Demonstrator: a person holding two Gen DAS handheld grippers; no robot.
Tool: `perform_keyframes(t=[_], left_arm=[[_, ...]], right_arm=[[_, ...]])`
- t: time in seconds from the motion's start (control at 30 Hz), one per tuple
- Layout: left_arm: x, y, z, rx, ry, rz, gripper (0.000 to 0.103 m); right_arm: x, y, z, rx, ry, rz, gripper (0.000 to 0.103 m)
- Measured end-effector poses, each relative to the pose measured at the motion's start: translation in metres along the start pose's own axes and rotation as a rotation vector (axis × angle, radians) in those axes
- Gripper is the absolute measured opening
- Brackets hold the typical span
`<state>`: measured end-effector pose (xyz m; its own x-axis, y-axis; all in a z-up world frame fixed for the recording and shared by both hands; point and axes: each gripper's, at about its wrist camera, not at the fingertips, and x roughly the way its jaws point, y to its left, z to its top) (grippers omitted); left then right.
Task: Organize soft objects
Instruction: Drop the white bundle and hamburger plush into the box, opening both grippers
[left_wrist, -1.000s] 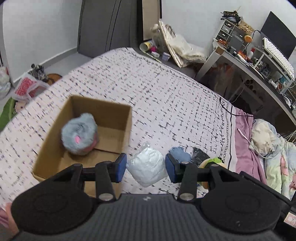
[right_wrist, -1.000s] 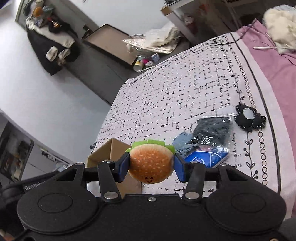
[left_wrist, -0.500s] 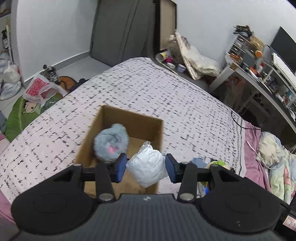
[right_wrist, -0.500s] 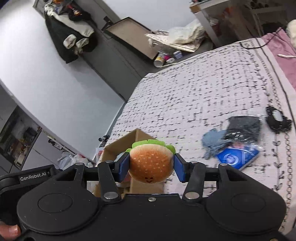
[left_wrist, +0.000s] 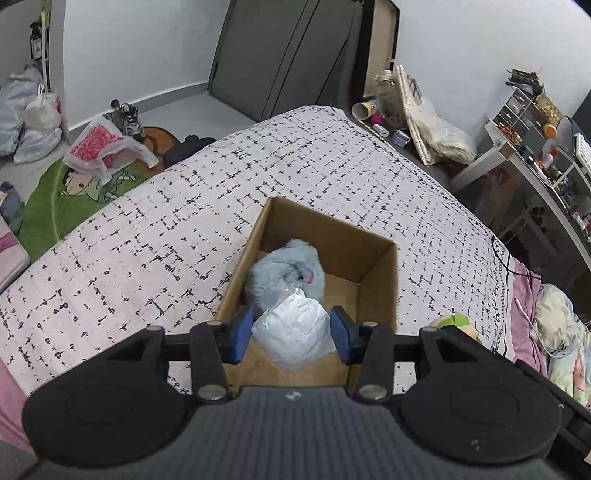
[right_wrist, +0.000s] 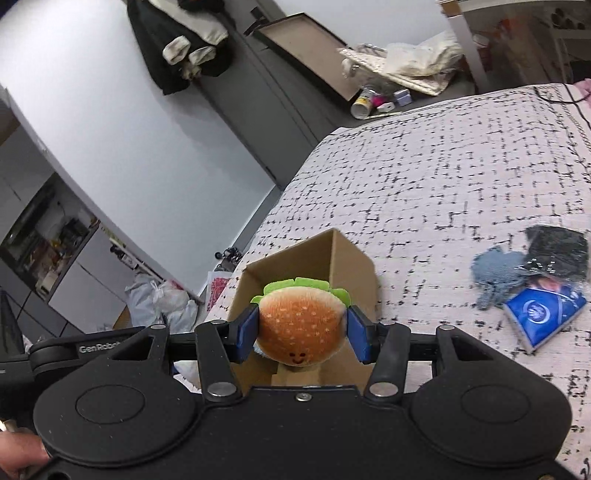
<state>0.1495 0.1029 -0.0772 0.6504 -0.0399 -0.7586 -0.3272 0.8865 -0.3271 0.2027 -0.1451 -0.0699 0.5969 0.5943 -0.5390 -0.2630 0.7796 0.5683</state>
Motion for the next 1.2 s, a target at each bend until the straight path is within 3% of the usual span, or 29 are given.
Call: perform_keyframes(t=[0.2,0.33,0.5,0.57,0.7,0.83,0.93,1.2], left_arm=[[0.015,0.015,0.003,-0.03,0.013,-0.013,0.045],[0.022,0.026,0.008,-0.065,0.043,-0.012,0.055],[0.023,0.034,0.012,-0.067,0.045,0.006,0.057],[0.024,0.035,0.013,-0.06,0.043,0.018,0.058],[0.028,0.035,0.015,-0.05,0.062,0.025,0.06],[0.03,0.027,0.013,-0.022,0.089,0.028,0.062],[0.026,0.02,0.011,-0.008,0.075,0.042,0.076],[0.011,0.003,0.008,0.007,0.033,0.058,0.093]], right_arm=[[0.017,0.012,-0.004,-0.026,0.026,-0.007,0.05],[0.029,0.018,-0.007,-0.039,0.051,-0.005,0.05],[0.043,0.023,-0.009,-0.055,0.084,-0.01,0.051],[0.047,0.025,-0.01,-0.067,0.094,-0.003,0.056],[0.048,0.026,-0.011,-0.068,0.1,0.016,0.077],[0.042,0.026,-0.008,-0.061,0.087,0.019,0.083],[0.036,0.024,-0.005,-0.05,0.083,0.01,0.086],[0.015,0.017,0.004,-0.062,0.074,-0.039,0.095]])
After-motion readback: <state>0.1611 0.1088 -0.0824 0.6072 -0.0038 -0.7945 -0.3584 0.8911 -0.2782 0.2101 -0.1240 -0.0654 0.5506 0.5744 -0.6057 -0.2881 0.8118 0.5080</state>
